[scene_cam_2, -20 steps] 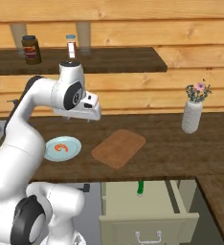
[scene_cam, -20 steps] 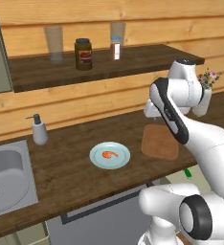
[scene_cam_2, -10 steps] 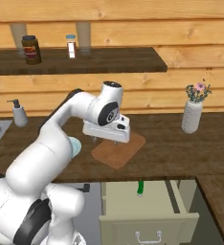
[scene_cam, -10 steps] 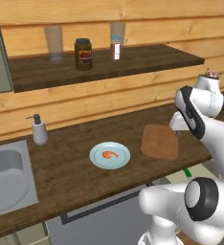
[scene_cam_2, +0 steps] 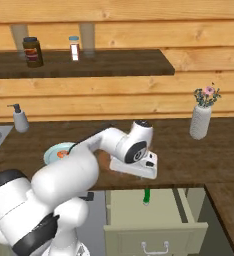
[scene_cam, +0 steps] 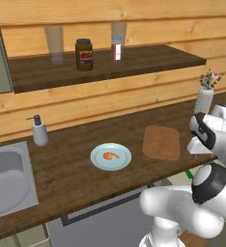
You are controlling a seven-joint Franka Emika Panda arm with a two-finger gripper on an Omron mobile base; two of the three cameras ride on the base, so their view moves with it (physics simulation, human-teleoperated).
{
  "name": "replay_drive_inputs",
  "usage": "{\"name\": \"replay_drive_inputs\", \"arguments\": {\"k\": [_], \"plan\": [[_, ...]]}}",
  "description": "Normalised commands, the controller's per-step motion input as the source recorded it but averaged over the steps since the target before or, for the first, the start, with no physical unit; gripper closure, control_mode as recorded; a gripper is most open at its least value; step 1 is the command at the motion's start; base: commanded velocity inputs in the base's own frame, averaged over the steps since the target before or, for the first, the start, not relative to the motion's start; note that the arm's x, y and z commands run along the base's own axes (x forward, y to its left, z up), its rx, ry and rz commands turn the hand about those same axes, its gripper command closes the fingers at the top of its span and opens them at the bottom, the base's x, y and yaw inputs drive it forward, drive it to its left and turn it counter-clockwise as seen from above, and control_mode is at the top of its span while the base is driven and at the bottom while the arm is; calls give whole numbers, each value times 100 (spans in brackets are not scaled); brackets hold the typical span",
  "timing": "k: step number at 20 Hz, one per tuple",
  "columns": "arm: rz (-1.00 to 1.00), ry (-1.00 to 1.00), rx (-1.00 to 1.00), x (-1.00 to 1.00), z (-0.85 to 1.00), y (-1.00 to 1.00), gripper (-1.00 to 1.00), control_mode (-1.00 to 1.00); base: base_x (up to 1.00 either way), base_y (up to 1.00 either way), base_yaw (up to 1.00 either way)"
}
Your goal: Pick up the knife from the drawer and place it on the cutting board. Then place the meat from the plate to the cutting board.
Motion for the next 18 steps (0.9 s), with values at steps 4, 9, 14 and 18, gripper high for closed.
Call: {"name": "replay_drive_inputs", "arguments": {"k": [4, 9, 14, 18], "plan": [[-1, -2, 0, -6, -96, -33, -100, -100, 0, 0, 0], [-3, 0, 0, 7, -88, -26, -100, -100, 0, 0, 0], [-1, 0, 0, 14, -65, -32, -100, -100, 0, 0, 0], [0, 0, 4, 15, -51, -38, -100, -100, 0, 0, 0]]}}
